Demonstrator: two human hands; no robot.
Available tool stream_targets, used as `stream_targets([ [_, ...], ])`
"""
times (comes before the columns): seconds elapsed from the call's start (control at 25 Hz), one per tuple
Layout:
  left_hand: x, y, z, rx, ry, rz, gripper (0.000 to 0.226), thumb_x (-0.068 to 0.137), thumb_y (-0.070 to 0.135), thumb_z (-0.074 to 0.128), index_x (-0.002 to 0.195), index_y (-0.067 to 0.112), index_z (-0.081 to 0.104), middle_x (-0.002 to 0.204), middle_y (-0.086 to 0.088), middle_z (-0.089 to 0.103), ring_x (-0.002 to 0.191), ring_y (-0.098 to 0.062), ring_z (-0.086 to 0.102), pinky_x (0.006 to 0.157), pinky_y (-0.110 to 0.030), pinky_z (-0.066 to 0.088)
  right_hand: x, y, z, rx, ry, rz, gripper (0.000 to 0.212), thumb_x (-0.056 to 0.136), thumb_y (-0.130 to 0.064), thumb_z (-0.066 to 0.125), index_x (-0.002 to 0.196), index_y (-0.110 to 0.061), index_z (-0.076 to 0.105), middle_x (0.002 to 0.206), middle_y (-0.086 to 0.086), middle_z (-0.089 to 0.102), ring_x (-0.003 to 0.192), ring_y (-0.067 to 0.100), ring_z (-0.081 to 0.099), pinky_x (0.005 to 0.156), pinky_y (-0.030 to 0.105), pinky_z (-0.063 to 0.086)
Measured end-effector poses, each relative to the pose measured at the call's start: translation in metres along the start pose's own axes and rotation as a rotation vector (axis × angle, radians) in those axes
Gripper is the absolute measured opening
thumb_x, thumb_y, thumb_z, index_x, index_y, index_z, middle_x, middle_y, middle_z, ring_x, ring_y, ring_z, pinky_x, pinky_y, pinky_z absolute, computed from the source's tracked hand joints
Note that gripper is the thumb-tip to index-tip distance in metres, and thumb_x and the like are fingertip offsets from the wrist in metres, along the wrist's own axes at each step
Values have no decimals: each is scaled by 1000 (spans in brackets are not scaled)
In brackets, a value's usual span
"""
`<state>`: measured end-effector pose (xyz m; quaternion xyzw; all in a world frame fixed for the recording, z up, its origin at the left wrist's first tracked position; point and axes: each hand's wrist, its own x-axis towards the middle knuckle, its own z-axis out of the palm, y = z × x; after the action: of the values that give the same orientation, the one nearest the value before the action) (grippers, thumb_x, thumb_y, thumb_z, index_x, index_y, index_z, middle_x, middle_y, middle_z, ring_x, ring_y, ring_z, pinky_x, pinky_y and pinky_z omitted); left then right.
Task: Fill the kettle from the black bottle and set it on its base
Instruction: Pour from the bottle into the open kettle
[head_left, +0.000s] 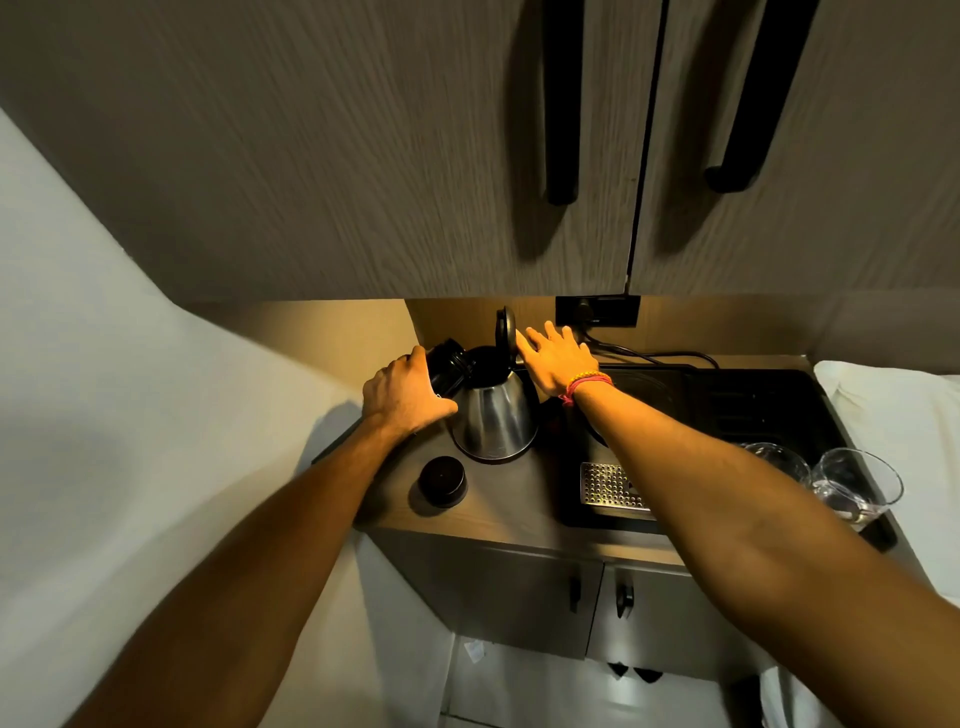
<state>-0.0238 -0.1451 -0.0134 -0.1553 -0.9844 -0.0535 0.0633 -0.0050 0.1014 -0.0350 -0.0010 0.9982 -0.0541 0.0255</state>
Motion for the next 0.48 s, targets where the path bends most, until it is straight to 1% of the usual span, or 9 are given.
stream_targets([
  [0.12, 3, 1, -5, 19, -17, 10, 76, 64, 57, 70, 122, 16, 46, 109, -9, 64, 96, -29, 64, 79, -40, 55, 1, 1, -1, 9, -5, 2, 70, 93, -36, 47, 151, -30, 8, 159, 21, 11, 144, 48, 13, 111, 66, 26],
  [0.28, 7, 3, -8, 52, -45, 10, 76, 64, 57, 71, 124, 18, 46, 111, -8, 63, 97, -28, 64, 79, -40, 55, 3, 3, 0, 50, -20, 14, 67, 94, -39, 40, 152, -29, 9, 160, 19, 10, 146, 47, 10, 112, 66, 24],
  [0.48, 9, 5, -10, 59, -64, 8, 76, 63, 57, 70, 124, 18, 46, 111, -8, 63, 97, -28, 64, 80, -41, 56, 3, 3, 1, 64, -11, 14, 66, 93, -39, 38, 152, -29, 11, 160, 18, 13, 145, 46, 11, 111, 66, 24],
])
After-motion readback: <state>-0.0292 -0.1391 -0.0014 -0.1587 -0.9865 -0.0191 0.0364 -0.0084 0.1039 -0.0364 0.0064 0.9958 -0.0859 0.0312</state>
